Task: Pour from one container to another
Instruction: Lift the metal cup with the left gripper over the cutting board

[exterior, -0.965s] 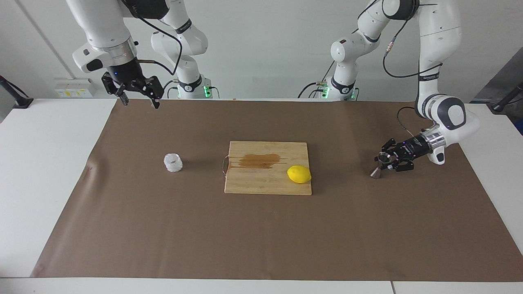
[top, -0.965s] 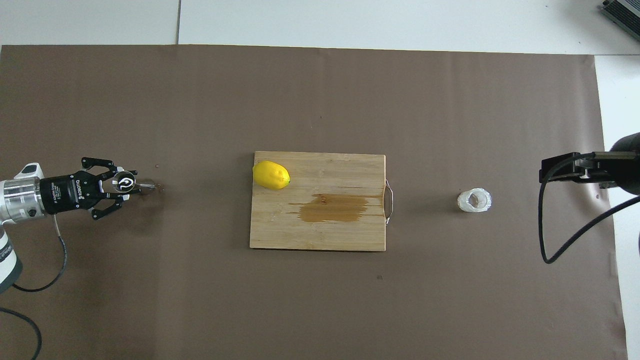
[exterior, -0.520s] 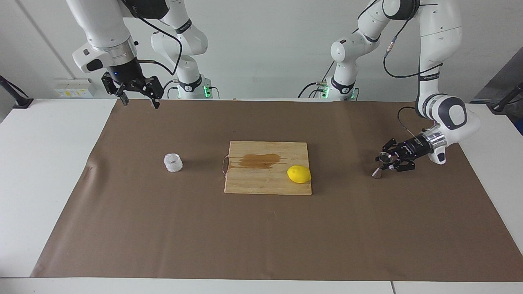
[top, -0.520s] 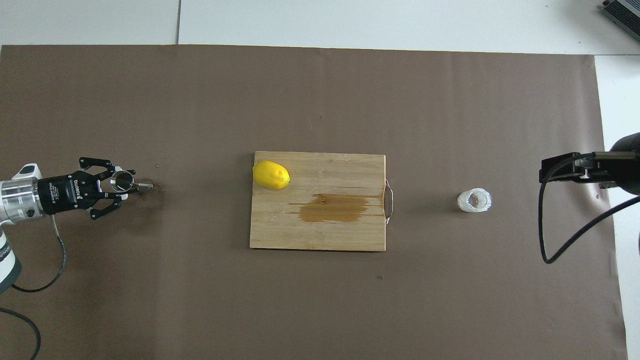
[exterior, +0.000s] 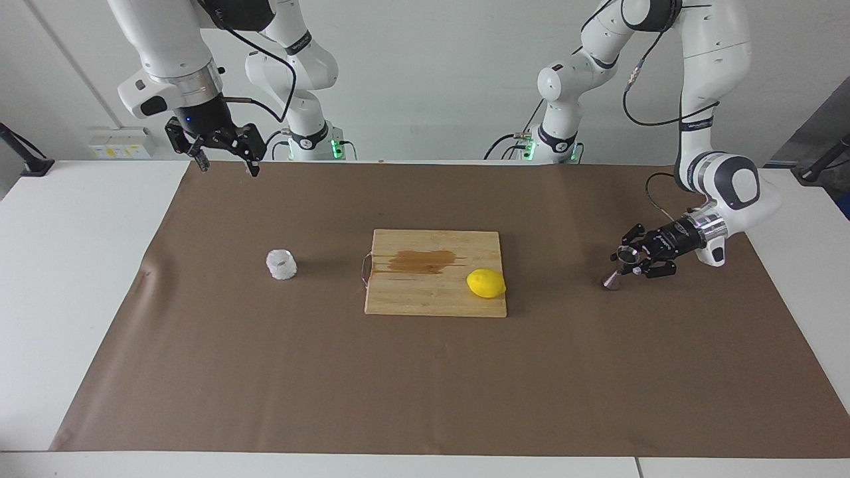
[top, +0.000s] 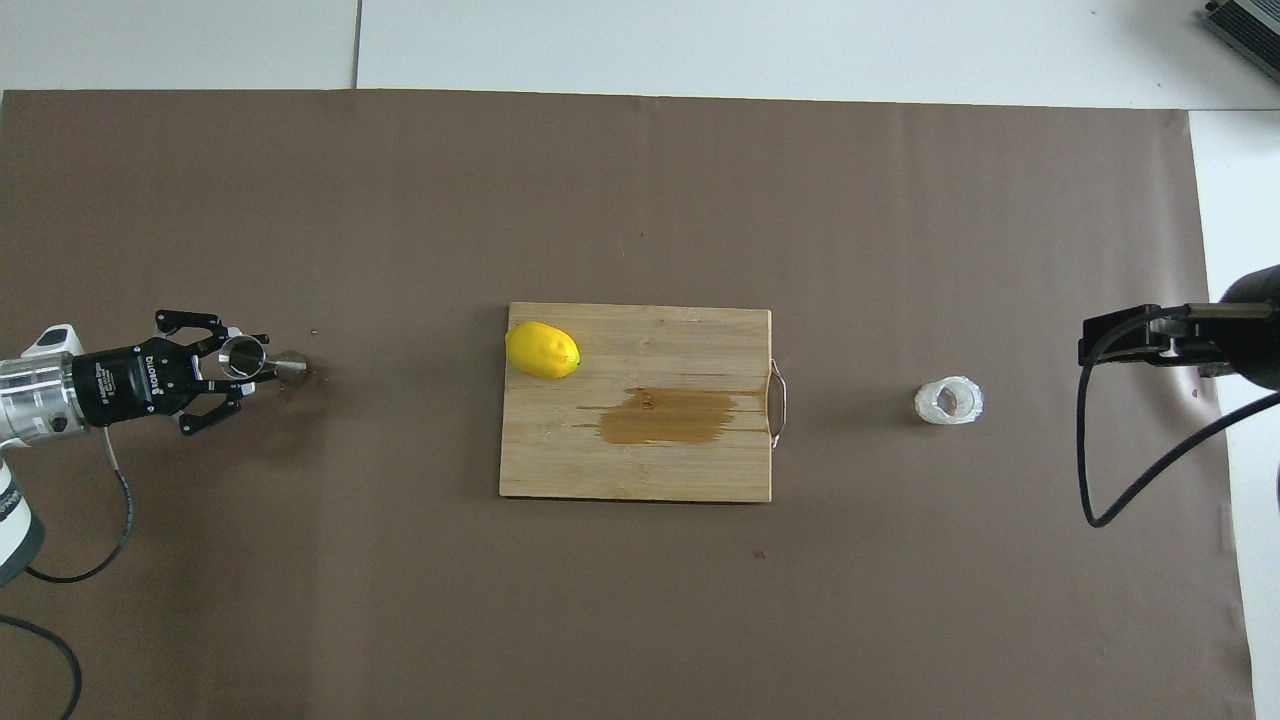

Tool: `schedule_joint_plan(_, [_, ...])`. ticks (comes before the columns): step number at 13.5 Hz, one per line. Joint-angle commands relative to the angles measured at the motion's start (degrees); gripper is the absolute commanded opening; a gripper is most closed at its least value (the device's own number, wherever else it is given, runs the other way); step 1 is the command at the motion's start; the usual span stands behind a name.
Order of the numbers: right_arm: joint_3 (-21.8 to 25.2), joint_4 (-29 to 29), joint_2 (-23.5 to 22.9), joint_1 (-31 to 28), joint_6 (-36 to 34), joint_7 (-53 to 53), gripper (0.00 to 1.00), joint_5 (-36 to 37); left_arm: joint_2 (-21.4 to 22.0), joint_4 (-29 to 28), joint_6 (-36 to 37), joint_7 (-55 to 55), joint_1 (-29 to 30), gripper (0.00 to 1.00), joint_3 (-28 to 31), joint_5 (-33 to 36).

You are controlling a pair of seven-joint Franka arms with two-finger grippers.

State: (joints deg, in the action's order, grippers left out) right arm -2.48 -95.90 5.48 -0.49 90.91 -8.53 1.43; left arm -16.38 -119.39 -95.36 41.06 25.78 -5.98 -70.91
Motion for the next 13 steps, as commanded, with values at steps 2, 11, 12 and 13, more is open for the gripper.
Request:
schedule_joint_plan(2, [-0.4,0.3,0.3,-0.8,-1.0,0.9,1.0,-0.6,2.7,-0.2,0.0,4.4,-4.3,0.04,0.3,-1.4])
schedule_joint_plan(11, [-0.4,0.4,0.3,-0.8,-1.0,0.8,1.0,-0.6,10.6,-0.8,-15.9,17.6,-24.0,0.0,0.1,-13.2])
schedule_joint_plan(12, [-0.4,0.4,0.3,-0.8,-1.0,0.9,1.0,-0.6,10.7,-0.8,-19.5,18.3,-26.5,0.0,0.1,-15.3])
schedule_joint_plan(13, [-0.4,0.4,0.3,-0.8,-1.0,0.9,1.0,-0.6,11.0,-0.8,-22.8,18.6,-29.8,0.0,0.0,-17.4])
